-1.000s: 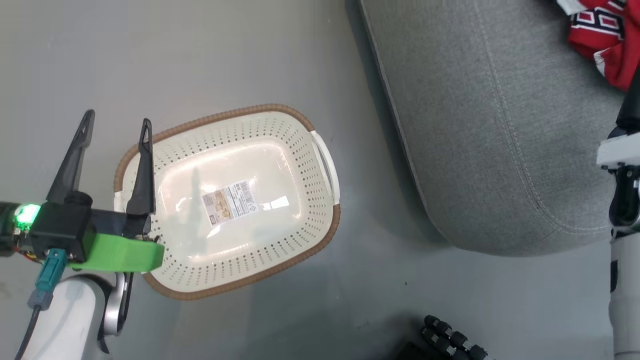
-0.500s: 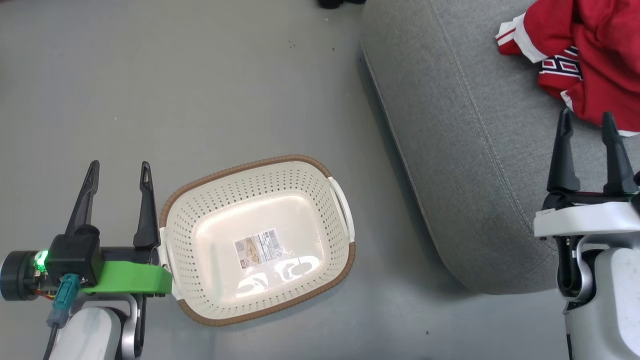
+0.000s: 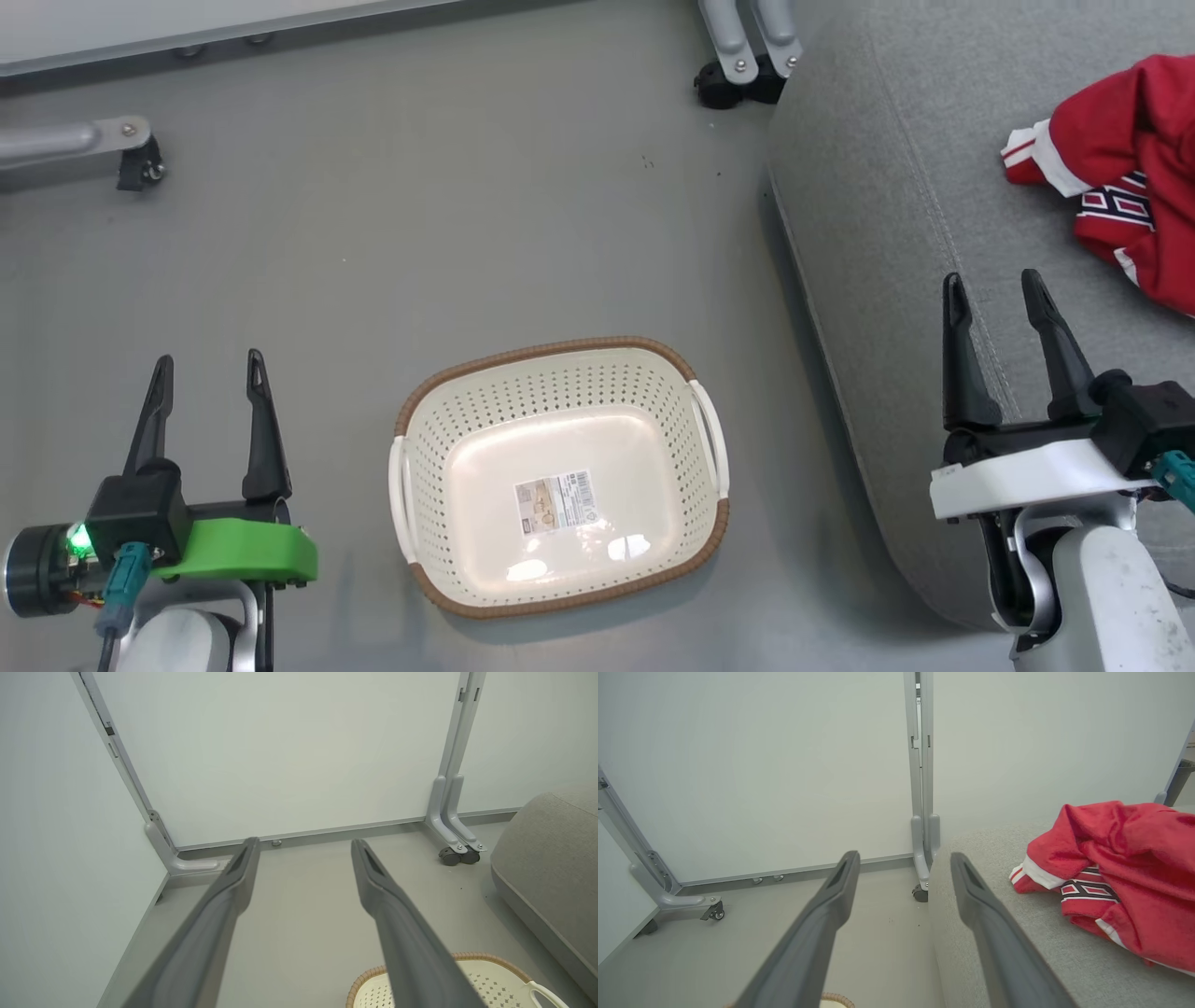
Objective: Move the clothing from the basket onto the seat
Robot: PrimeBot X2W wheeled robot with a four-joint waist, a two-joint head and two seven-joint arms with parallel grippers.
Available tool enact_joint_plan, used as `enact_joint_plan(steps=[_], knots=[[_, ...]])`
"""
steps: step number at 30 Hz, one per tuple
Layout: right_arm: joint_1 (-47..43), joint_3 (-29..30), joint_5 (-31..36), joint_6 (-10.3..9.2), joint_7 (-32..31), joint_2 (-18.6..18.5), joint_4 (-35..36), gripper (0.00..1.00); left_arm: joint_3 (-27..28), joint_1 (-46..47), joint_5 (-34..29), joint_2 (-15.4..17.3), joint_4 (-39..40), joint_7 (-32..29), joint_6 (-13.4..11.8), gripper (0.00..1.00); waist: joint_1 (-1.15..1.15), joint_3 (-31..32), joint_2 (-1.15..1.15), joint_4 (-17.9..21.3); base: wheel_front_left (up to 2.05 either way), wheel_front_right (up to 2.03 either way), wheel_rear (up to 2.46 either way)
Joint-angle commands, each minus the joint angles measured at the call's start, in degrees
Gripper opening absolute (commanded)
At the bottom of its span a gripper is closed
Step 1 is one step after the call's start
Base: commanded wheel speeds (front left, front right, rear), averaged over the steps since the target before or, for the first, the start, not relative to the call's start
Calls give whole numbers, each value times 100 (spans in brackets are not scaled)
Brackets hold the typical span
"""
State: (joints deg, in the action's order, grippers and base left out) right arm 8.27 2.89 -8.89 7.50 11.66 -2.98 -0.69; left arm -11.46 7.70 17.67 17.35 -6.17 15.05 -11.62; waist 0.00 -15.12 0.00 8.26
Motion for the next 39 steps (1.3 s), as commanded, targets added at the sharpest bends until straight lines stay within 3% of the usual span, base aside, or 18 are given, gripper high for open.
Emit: enact_joint_plan(steps=[1,24,39], knots=[[-122,-31,55,-2,-28,-8,53,100,33,-113,-16,-27,-45,13,-12,100,0,259,0,-252,0,0,0],[-1159,-268,352,-2,-590,5,400,100,157,-787,-311,-426,-592,9,328,100,0,1361,0,-511,0,0,0],[-1386,-290,367,-2,-749,-27,584,100,262,-877,-463,-569,-744,9,488,100,0,1532,0,-570,0,0,0]])
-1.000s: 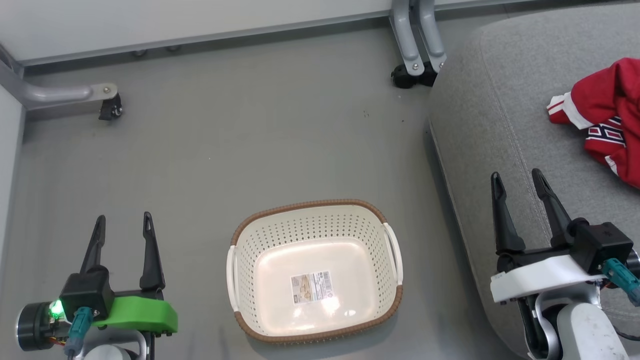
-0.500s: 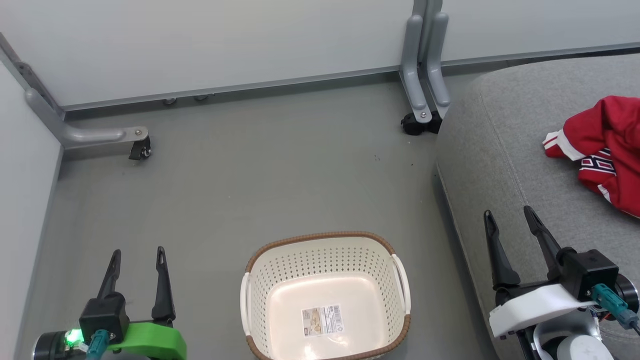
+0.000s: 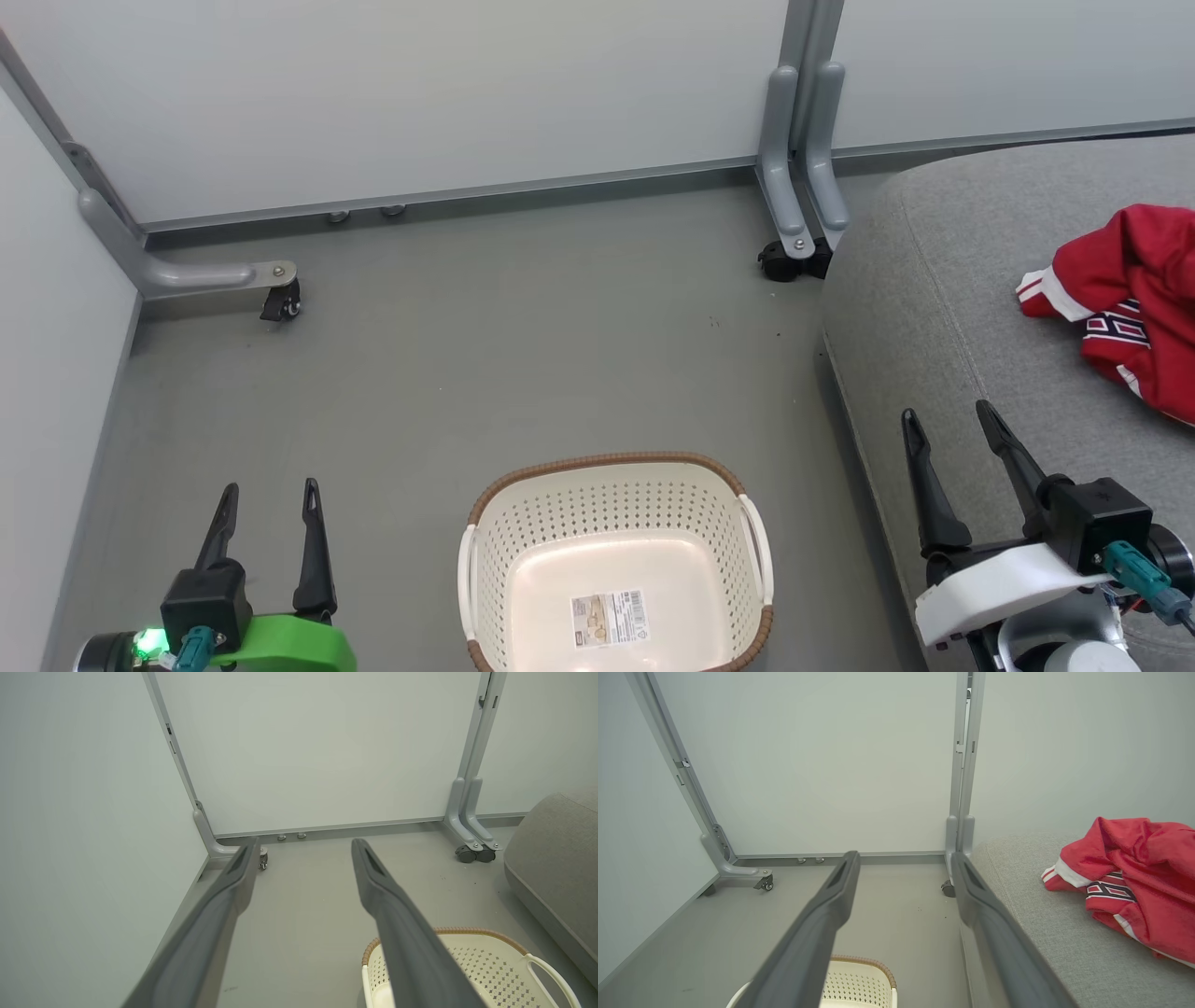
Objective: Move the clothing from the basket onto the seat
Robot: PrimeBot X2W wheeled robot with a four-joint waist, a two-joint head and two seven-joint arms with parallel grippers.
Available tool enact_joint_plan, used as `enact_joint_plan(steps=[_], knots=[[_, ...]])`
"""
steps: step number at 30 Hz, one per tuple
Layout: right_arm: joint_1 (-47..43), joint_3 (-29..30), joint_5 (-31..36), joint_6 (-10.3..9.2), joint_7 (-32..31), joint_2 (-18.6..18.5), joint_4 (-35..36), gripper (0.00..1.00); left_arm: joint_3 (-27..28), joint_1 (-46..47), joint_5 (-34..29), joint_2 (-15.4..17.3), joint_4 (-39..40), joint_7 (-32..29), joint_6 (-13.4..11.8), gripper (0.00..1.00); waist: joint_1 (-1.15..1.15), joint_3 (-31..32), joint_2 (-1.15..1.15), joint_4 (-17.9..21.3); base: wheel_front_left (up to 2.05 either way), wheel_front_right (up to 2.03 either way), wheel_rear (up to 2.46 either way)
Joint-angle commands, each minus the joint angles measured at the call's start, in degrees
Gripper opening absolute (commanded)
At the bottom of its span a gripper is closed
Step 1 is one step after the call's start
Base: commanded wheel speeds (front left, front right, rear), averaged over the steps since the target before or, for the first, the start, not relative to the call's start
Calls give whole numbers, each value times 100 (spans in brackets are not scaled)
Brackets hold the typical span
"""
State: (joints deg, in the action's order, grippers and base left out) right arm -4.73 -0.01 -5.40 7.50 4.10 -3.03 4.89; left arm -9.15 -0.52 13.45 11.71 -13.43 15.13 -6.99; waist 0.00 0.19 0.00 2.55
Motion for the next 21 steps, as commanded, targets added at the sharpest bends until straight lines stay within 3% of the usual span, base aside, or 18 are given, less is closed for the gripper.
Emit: enact_joint_plan(steps=[1,17,18,21], knots=[[-88,7,10,-2,3,-23,27,100,40,-57,-52,-16,-24,0,37,100,0,5,0,2,0,0,0],[-49,5,-5,-2,14,-13,27,100,145,-12,-177,-127,-72,0,178,100,0,2,0,-29,0,0,0],[-7,-6,-4,0,0,2,-6,0,131,-1,-108,-137,-70,0,167,0,0,2,0,-31,0,0,0],[-36,-30,-54,0,6,21,-130,0,137,-6,-40,-190,-212,-21,179,0,0,1,0,-33,0,0,0]])
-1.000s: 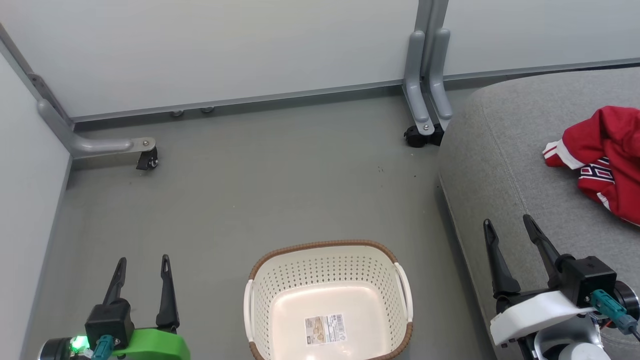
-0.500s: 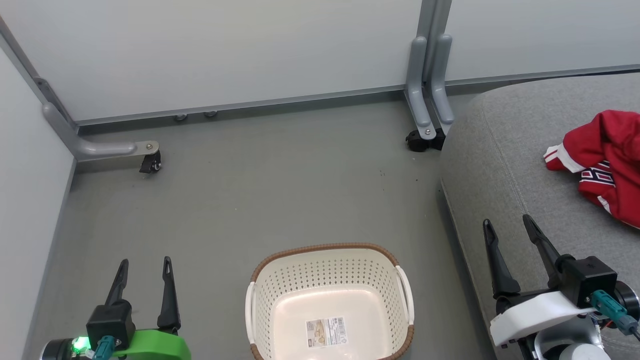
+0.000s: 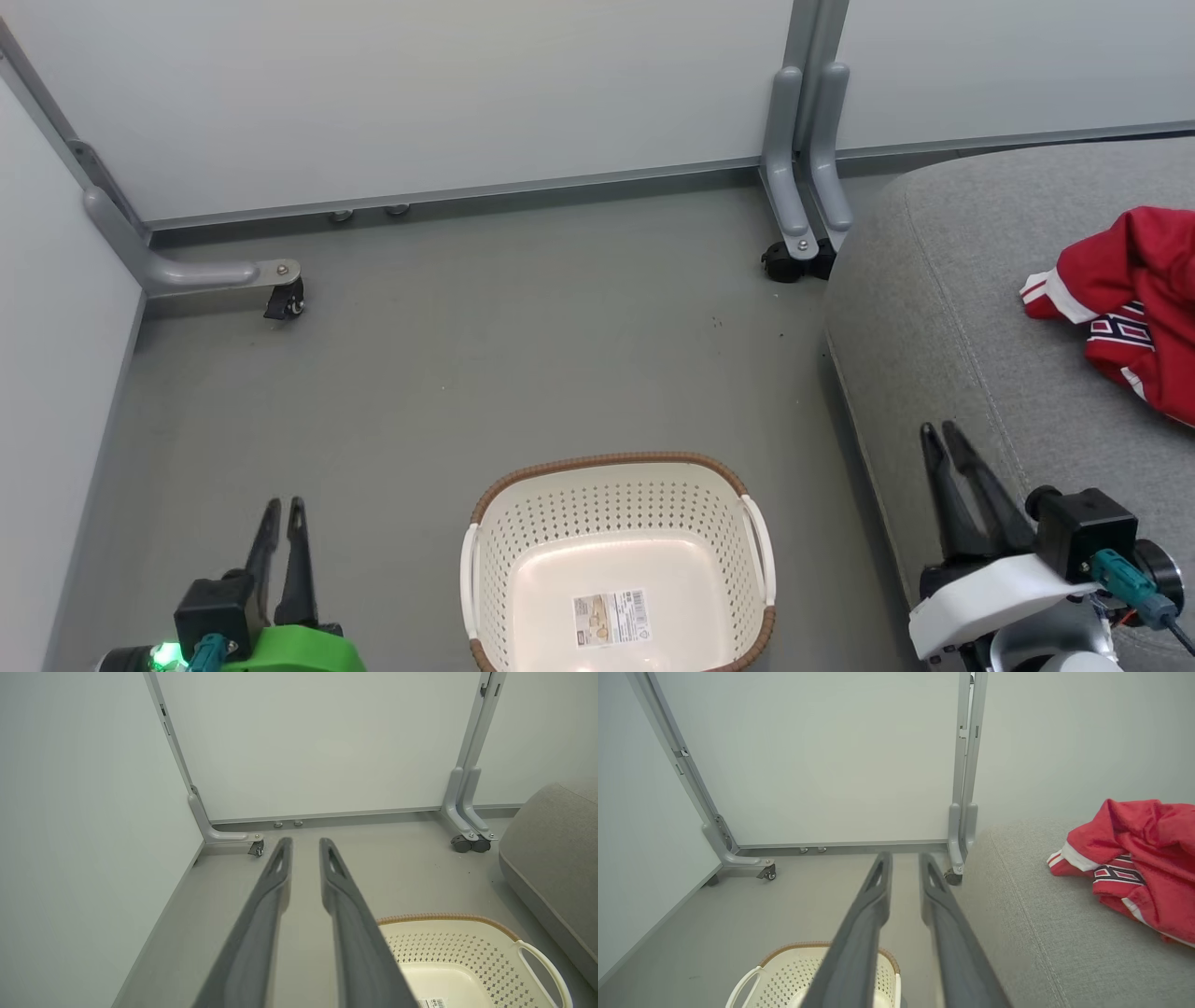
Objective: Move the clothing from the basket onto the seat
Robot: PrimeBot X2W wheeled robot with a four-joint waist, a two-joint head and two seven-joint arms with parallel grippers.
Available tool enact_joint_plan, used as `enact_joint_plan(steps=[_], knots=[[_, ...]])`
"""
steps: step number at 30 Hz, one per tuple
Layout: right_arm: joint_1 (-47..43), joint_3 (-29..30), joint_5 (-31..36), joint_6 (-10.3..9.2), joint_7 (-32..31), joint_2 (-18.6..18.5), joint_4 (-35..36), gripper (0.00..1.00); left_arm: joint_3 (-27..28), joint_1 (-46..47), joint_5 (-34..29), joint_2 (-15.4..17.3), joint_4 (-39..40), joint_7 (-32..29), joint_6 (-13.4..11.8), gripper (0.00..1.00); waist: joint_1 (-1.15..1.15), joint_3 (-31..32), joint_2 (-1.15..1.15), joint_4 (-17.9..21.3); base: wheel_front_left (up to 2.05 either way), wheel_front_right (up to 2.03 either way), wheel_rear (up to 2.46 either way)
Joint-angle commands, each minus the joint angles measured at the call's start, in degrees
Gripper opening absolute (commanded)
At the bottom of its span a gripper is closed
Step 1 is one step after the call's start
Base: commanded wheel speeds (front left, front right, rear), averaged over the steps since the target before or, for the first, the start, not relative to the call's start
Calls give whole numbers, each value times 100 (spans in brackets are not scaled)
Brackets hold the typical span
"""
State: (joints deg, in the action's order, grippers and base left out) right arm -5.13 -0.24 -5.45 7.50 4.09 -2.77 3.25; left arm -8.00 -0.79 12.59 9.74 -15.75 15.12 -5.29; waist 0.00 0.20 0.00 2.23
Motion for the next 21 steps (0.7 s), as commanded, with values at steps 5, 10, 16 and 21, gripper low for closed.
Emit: enact_joint_plan(steps=[5,10,16,21], knots=[[58,-3,-684,0,-26,-36,-50,0,147,94,583,-40,3,-192,95,0,0,-2,0,-10,0,0,0],[157,3,-1302,0,-70,-76,-184,0,233,132,1113,-84,29,-325,181,0,0,-3,0,-19,0,0,0],[251,12,-1972,0,-116,-108,-321,0,331,178,1696,-135,54,-473,274,0,0,-5,0,-29,0,0,0],[323,23,-2502,0,-153,-130,-422,0,411,222,2163,-176,69,-595,349,0,0,-7,0,-38,0,0,0]])
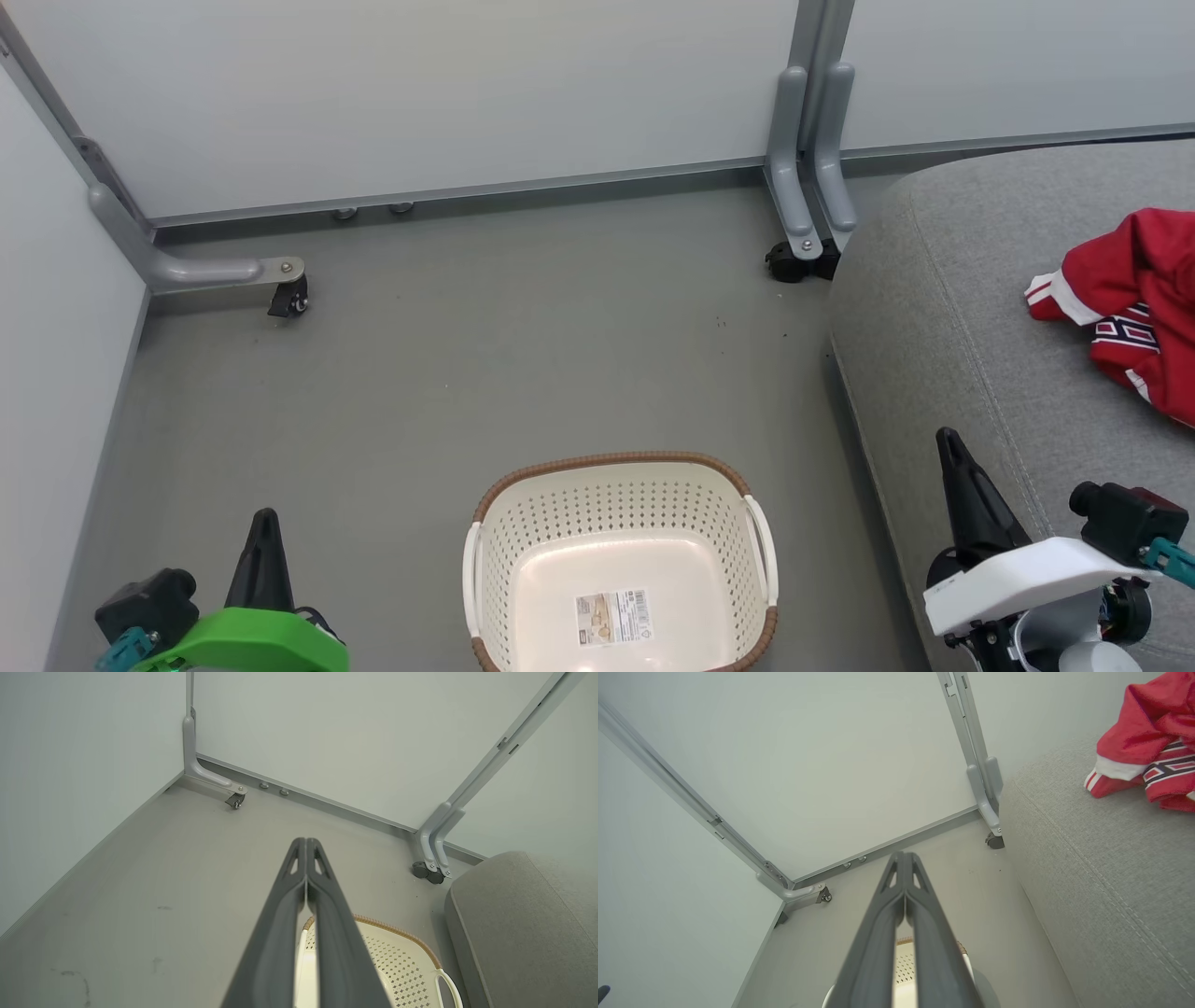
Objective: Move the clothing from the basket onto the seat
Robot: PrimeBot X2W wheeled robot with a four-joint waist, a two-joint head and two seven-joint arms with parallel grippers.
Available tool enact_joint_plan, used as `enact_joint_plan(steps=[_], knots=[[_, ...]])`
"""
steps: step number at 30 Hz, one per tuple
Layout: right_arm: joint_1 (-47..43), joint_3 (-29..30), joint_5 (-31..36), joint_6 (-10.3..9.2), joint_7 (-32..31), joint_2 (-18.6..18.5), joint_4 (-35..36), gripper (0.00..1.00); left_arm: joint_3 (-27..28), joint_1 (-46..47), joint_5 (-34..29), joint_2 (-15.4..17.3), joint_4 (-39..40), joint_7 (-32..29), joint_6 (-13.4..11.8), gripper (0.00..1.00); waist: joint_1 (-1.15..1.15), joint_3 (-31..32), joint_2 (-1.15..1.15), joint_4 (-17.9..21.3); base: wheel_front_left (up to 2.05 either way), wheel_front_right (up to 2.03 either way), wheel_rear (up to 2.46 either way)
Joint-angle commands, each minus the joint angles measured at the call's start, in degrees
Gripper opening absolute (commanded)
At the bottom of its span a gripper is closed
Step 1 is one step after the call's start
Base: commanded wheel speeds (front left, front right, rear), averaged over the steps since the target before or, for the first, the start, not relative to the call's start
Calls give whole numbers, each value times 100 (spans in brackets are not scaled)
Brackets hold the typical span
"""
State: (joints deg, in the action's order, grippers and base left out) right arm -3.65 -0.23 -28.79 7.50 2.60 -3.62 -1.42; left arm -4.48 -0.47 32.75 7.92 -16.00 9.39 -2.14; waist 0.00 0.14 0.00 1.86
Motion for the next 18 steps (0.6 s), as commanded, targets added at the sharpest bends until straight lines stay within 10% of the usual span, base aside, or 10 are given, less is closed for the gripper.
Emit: enact_joint_plan(steps=[1,18], knots=[[185,24,-258,0,-12,-49,28,0,72,198,228,0,96,-42,46,0,0,0,0,-2,0,0,0],[384,82,-1789,0,-147,-94,-269,0,320,329,1594,-117,127,-411,270,0,0,-5,0,-32,0,0,0]])
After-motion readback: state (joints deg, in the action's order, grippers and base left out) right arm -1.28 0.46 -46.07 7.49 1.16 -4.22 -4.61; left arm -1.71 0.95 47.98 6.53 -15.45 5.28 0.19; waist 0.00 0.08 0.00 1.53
